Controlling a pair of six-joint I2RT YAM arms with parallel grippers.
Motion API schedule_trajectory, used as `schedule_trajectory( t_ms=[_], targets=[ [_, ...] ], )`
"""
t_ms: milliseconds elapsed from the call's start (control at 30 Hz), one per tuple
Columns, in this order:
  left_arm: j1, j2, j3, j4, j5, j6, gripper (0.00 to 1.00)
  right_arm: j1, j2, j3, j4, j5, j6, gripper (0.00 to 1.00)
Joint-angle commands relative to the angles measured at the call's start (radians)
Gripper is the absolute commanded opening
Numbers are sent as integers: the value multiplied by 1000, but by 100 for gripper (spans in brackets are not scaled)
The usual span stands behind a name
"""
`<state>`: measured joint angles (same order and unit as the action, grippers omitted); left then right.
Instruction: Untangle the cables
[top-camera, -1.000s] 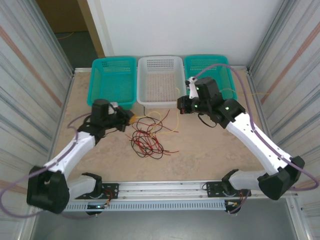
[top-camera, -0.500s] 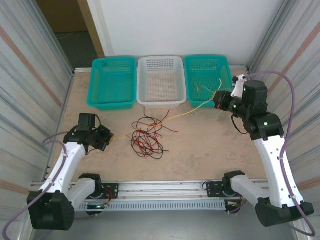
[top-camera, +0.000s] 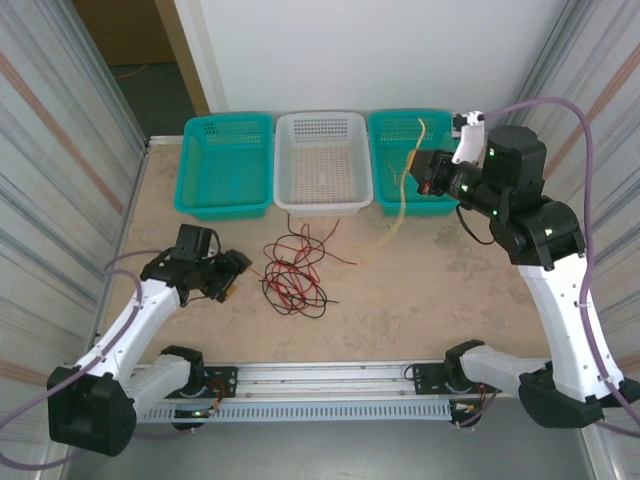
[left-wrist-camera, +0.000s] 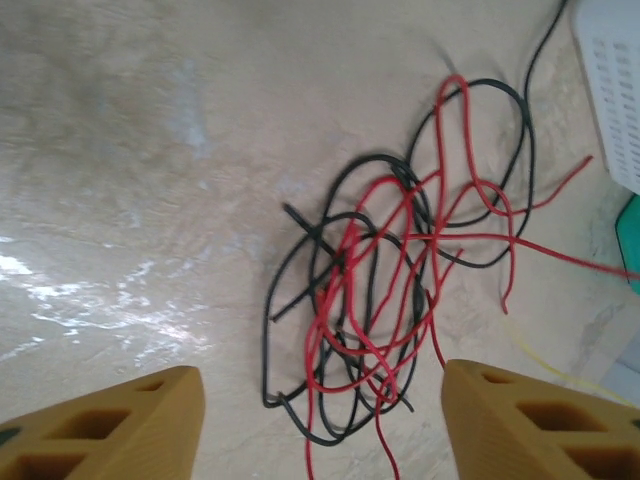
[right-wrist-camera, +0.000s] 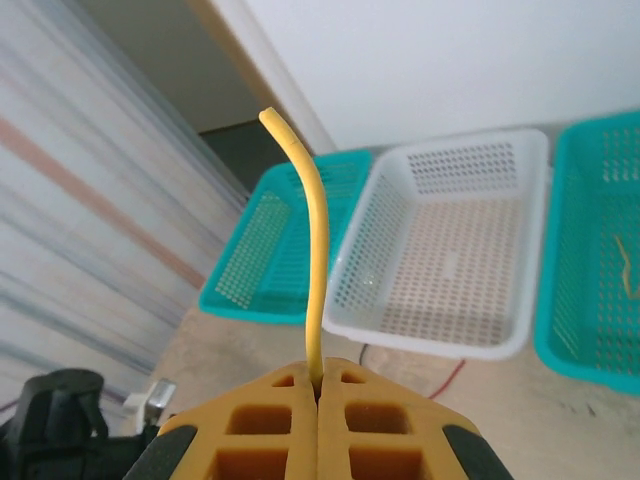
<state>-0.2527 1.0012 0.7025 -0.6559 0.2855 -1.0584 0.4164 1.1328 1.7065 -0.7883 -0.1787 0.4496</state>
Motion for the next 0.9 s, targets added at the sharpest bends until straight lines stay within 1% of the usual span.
schedule_trajectory(
  t_ms=[0,133,167,300,367,467,533,633,733,867],
  targets=[
    [-27,15,89,-35,-58,50,67,43,29,92,-56,110,-85,0],
    [-68,24,126,-6,-58,70,66,56,61,160,-54,125,-111,0],
    [-82,26,127,22,-45,73,66,56,69,201,-55,133,-117,0],
    [-132,58,116,181,41,69,64,55,101,275,-62,162,-139,0],
    [-158,94,137,199,49,84,61,54,112,299,-54,197,-148,0],
    [-191,152,171,193,45,105,58,48,133,327,-28,295,-177,0],
    [-203,180,181,193,52,123,56,7,158,344,-9,347,-182,0],
    [-220,205,195,166,32,168,54,-110,215,380,12,340,-139,0],
    [-221,214,199,107,-10,187,56,-209,270,392,61,311,-98,0],
    [-221,217,198,54,-55,210,59,-286,343,408,142,327,-70,0]
  ],
)
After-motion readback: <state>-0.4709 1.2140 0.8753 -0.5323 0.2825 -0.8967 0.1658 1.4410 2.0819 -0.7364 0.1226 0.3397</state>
